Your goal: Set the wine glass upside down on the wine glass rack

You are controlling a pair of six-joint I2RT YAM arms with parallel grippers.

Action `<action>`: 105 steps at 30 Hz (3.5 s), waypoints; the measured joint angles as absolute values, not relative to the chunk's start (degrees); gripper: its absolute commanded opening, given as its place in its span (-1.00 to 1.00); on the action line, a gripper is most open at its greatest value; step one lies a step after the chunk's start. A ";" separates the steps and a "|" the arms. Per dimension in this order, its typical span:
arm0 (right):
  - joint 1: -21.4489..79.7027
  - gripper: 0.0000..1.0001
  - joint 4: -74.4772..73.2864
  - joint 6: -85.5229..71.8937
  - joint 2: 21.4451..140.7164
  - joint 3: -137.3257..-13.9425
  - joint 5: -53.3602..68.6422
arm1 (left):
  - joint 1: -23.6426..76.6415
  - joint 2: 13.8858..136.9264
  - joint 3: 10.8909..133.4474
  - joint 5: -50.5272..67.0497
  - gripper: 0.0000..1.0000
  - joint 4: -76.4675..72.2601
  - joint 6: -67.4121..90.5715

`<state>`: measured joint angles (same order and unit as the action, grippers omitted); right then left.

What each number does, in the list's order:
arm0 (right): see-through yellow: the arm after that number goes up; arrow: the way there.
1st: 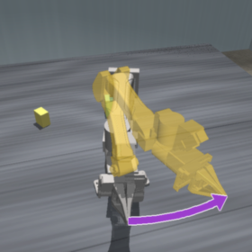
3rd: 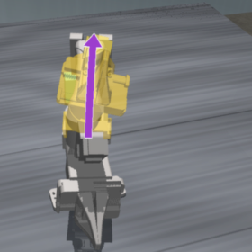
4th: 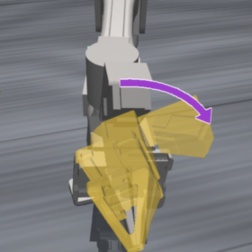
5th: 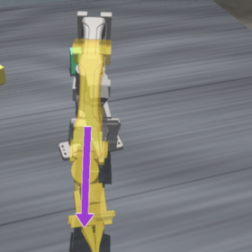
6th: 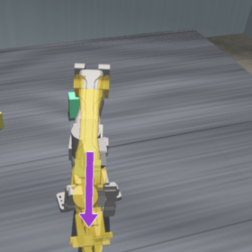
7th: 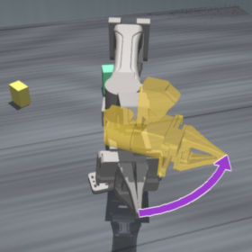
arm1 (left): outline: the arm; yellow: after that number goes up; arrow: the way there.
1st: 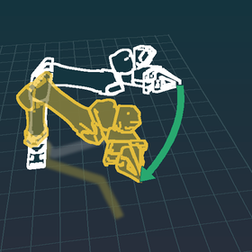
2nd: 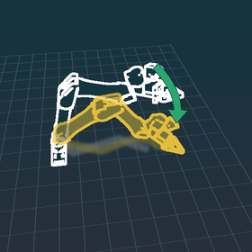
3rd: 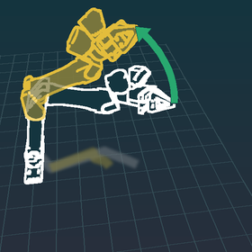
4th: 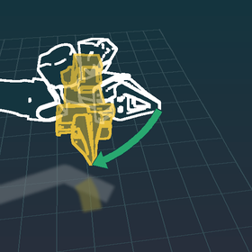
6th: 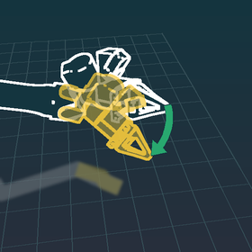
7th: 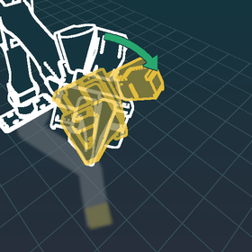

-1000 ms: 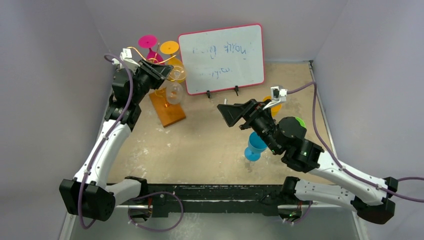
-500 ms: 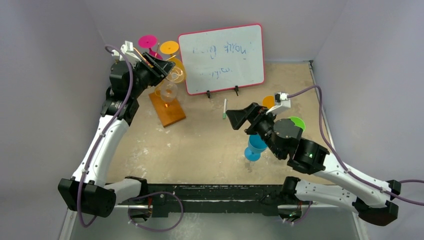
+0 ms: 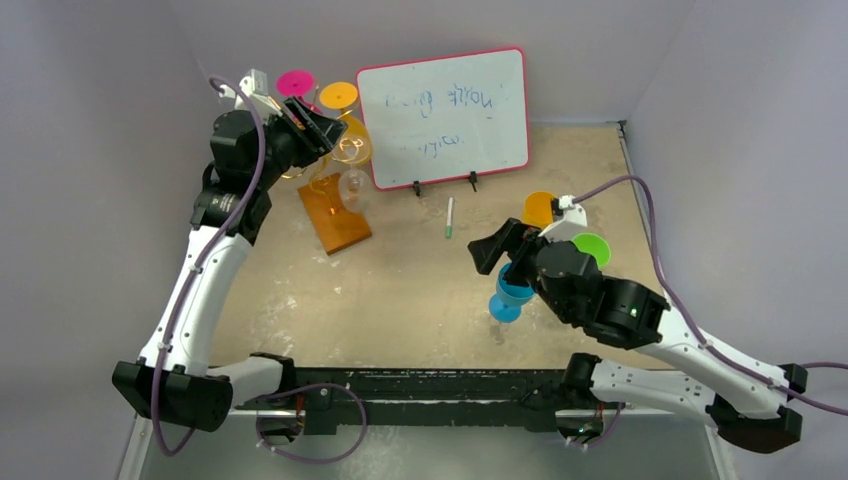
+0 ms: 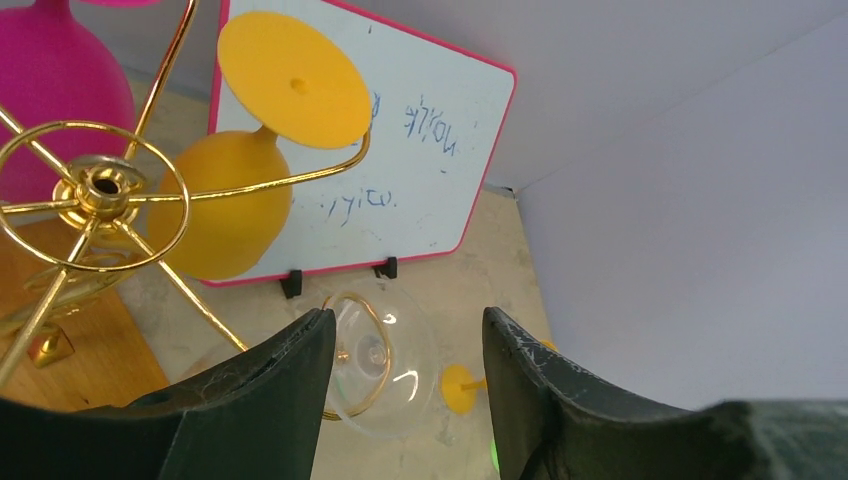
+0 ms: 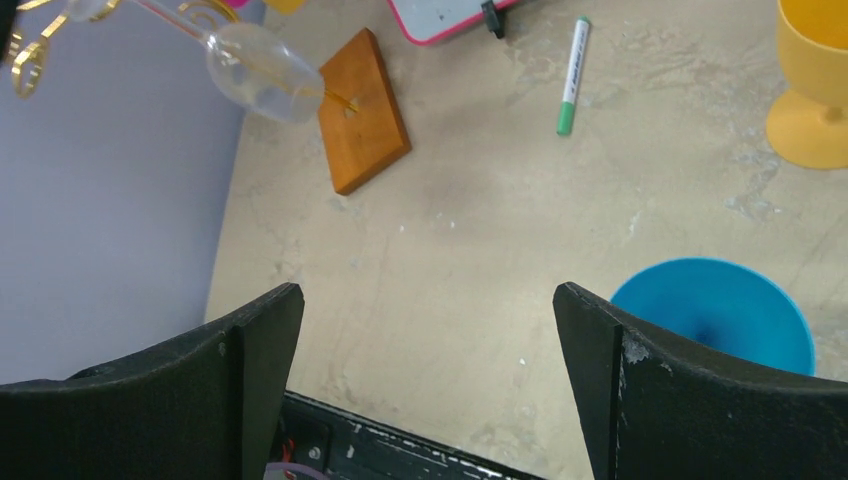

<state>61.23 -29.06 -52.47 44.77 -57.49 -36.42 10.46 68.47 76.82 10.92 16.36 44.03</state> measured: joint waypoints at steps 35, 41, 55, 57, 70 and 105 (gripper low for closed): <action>60.29 -0.40 -51.81 -56.47 64.16 -60.31 -38.50 | 10.46 50.48 80.62 13.32 0.37 38.46 27.79; 60.25 -0.76 -51.00 -55.13 65.95 -60.31 -38.44 | 10.46 50.54 79.48 17.72 0.37 38.06 27.20; 60.25 -1.00 -48.80 -45.91 64.20 -62.81 -37.56 | 10.46 45.30 72.95 22.46 0.35 27.73 27.16; 60.23 -1.00 -47.31 -43.29 62.70 -63.81 -36.29 | 10.46 44.34 71.37 23.83 0.35 25.69 27.05; 60.23 -1.00 -36.40 -27.42 55.86 -69.95 -23.49 | 10.46 41.91 63.72 29.93 0.28 16.29 21.47; 58.33 -1.00 -25.76 -17.06 67.02 -92.95 12.29 | 10.48 33.15 54.15 58.57 0.25 39.11 -45.30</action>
<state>58.33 -25.76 -17.06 67.02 -92.95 12.29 10.48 33.15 54.15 58.57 39.11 -45.30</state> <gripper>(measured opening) 0.007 0.632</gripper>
